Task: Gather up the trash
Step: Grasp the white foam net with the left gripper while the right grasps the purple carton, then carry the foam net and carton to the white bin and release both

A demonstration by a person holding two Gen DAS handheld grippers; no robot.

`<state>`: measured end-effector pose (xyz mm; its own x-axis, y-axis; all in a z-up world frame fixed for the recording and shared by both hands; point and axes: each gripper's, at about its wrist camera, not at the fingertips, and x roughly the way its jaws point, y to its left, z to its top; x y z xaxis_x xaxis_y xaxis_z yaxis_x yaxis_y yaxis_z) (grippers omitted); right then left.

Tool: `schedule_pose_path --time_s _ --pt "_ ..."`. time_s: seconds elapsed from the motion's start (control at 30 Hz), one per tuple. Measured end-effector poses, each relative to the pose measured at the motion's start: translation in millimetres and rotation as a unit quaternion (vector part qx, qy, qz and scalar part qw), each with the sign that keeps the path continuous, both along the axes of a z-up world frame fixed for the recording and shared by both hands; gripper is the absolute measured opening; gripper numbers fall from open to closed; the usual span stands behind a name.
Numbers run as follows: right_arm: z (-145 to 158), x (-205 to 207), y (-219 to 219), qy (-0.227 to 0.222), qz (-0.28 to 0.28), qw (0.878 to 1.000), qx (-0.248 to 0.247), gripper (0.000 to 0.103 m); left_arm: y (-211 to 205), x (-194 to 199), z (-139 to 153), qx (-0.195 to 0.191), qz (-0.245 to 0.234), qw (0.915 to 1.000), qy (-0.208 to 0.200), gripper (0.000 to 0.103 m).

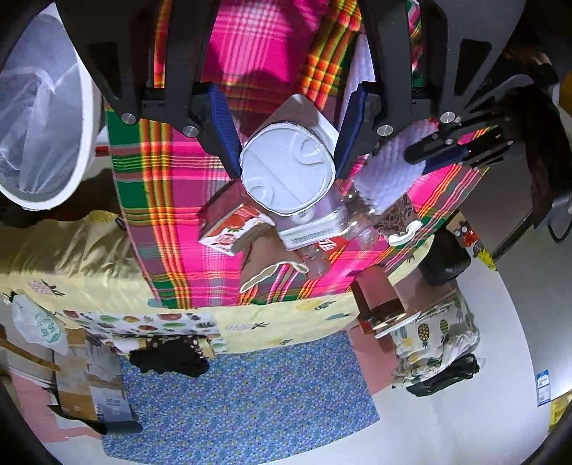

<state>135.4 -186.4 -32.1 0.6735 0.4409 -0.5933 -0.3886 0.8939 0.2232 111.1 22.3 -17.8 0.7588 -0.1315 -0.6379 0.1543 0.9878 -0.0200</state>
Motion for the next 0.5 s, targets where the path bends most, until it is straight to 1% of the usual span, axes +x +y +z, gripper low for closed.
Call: schedule_pose_path --time_s 0.3,0.5 --pt "3.4 -12.3 -15.8 -0.012 -0.015 1.0 0.011 0.054 -6.0 -20.5 17.0 -0.019 0.011 0.9997 -0.009 0.018" --pt "3.2 -16.6 -32.7 -0.018 -0.035 0.999 0.017 0.054 -19.6 -21.8 28.4 -0.03 0.002 0.9995 -0.01 0.018"
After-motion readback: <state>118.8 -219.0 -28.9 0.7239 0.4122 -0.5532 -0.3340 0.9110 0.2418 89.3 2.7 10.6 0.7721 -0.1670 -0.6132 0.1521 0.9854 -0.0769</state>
